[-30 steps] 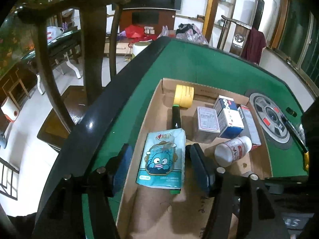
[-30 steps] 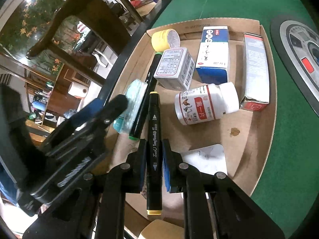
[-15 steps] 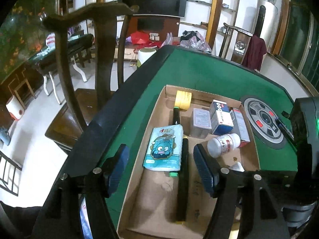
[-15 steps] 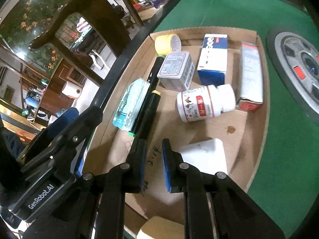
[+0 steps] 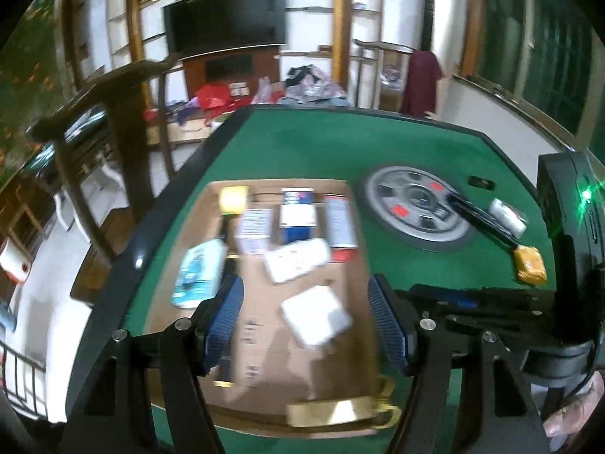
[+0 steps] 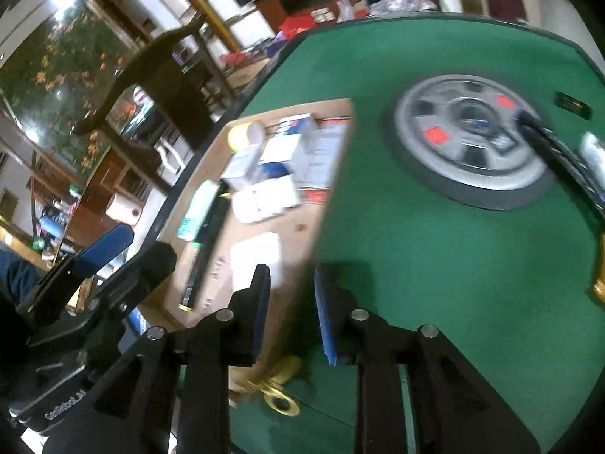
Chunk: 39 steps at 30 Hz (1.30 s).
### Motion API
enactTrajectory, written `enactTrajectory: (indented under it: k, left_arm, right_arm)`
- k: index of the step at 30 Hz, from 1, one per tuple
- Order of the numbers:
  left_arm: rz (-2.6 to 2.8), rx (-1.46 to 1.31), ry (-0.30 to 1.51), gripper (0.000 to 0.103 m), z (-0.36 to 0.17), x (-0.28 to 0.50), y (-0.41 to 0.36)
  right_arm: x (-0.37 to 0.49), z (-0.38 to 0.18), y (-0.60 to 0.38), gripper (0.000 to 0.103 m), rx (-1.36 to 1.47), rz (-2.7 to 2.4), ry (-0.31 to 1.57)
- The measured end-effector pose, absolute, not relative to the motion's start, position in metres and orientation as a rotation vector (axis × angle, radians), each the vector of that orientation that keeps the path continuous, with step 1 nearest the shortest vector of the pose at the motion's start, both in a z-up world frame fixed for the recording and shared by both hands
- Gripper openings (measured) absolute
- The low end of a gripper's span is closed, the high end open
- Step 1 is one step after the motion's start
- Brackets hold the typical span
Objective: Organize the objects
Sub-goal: 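Move the right gripper to the markers and grasp another black marker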
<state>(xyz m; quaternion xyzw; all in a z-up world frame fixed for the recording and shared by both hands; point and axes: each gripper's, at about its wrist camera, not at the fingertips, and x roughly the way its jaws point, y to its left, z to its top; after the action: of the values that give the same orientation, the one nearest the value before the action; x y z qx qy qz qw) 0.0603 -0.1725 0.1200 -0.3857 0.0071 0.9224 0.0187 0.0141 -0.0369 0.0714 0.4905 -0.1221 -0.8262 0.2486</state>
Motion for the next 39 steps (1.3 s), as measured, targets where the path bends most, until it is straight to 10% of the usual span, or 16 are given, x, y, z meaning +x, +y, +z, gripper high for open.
enactTrajectory:
  k: [21,39]
  left_arm:
    - [2.581,-1.285,0.298,0.062,0.076,0.052,0.024]
    - [2.513,-1.433,0.153,0.063,0.021,0.017,0.014]
  right_arm:
    - [0.030,0.062,0.198,0.022,1.328,-2.527,-0.708]
    - [-0.071,0.063,0.206,0.022,1.357,-2.540,-0.552]
